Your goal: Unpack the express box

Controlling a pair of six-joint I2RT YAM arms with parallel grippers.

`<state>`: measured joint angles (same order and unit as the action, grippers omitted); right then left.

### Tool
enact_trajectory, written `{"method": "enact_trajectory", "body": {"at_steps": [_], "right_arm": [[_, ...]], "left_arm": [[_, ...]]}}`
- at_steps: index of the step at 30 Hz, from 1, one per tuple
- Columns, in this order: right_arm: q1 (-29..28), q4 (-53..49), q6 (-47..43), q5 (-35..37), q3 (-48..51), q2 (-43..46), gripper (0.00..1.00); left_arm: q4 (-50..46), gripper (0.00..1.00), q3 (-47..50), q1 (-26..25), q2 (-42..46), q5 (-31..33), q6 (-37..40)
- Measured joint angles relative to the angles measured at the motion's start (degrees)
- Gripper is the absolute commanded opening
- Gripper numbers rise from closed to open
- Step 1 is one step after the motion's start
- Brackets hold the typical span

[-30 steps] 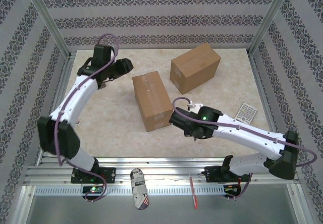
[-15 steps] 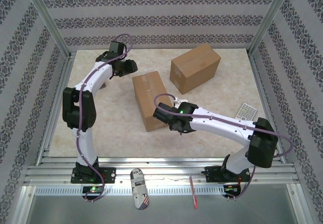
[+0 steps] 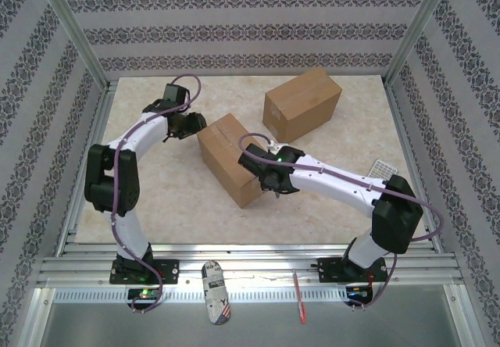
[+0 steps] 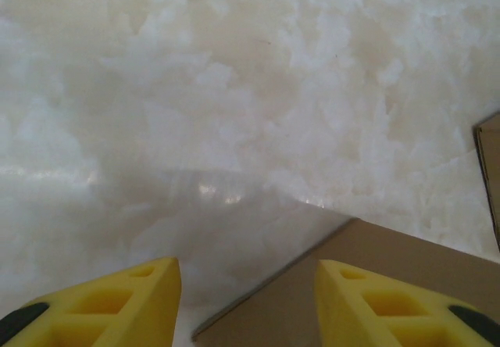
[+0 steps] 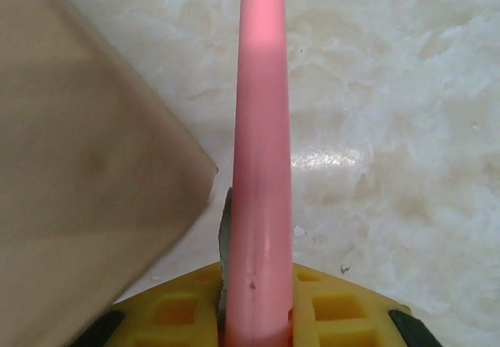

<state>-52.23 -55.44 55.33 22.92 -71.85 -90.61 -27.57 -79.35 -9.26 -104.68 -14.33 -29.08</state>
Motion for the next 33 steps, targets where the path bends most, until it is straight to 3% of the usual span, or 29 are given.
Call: {"method": "enact_trajectory", "body": {"at_steps": [15, 24, 33], "right_arm": [[7.1, 3.0, -6.3, 0.0, -1.0, 0.0, 0.0], [9.3, 5.2, -6.2, 0.1, 3.4, 3.7, 0.0], [13.7, 5.4, -8.2, 0.2, 9.2, 13.8, 0.0]], "left_arm": [[1.4, 0.5, 12.2, 0.0, 9.9, 1.2, -2.3], [-2.8, 0.66, 9.7, 0.0, 11.5, 8.2, -1.3], [-5.5, 0.72, 2.7, 0.0, 17.0, 14.9, 0.1]]}}
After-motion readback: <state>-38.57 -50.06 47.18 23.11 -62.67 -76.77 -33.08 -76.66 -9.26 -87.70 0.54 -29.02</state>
